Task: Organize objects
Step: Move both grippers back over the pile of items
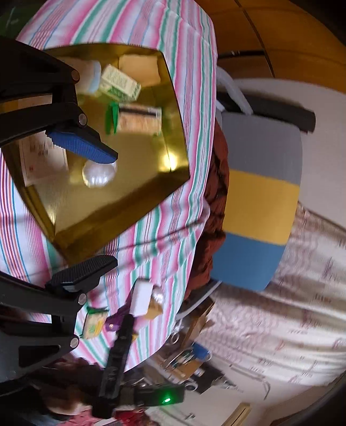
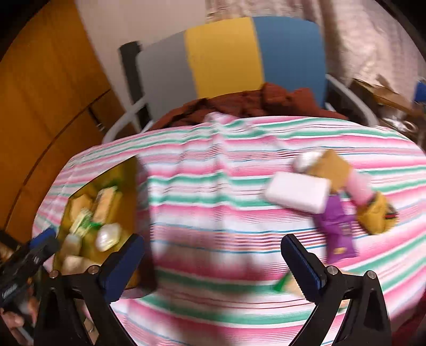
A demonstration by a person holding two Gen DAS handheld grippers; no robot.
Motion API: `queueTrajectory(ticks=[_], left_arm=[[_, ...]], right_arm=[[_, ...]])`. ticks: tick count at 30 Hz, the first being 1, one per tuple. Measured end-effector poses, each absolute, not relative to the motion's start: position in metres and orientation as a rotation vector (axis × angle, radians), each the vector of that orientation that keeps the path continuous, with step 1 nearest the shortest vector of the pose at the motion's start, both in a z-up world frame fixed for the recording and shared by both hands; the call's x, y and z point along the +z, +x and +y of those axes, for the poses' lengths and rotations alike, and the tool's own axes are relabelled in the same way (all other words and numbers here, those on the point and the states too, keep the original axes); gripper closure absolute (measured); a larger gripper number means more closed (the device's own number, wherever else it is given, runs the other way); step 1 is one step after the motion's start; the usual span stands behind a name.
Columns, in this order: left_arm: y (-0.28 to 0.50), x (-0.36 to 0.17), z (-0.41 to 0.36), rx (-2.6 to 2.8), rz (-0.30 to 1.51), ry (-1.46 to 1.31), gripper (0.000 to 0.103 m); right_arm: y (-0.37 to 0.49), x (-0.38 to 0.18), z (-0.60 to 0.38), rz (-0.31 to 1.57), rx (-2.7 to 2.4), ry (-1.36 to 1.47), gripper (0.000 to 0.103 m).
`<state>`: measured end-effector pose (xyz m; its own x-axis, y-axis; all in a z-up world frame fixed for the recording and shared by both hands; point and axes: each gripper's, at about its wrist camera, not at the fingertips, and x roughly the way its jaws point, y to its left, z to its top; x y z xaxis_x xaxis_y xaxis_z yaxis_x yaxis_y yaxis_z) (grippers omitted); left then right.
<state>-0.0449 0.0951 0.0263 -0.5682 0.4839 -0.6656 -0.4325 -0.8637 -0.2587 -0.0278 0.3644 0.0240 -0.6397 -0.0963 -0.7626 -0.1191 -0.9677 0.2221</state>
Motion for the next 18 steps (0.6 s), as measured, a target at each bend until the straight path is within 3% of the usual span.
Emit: queueTrajectory(ticks=[7,18], left_arm=[[-0.034,0.027,0.137,2.299,0.013,-1.042,0.031],[-0.028,0.025,0.206,2.215,0.231,-1.008,0.021]], right_arm=[[-0.022,0.027,0.45,0.45,2.639,-1.275,0.0],[0.001,-0.026,0.558,0.934,2.355,-1.201,0.0]])
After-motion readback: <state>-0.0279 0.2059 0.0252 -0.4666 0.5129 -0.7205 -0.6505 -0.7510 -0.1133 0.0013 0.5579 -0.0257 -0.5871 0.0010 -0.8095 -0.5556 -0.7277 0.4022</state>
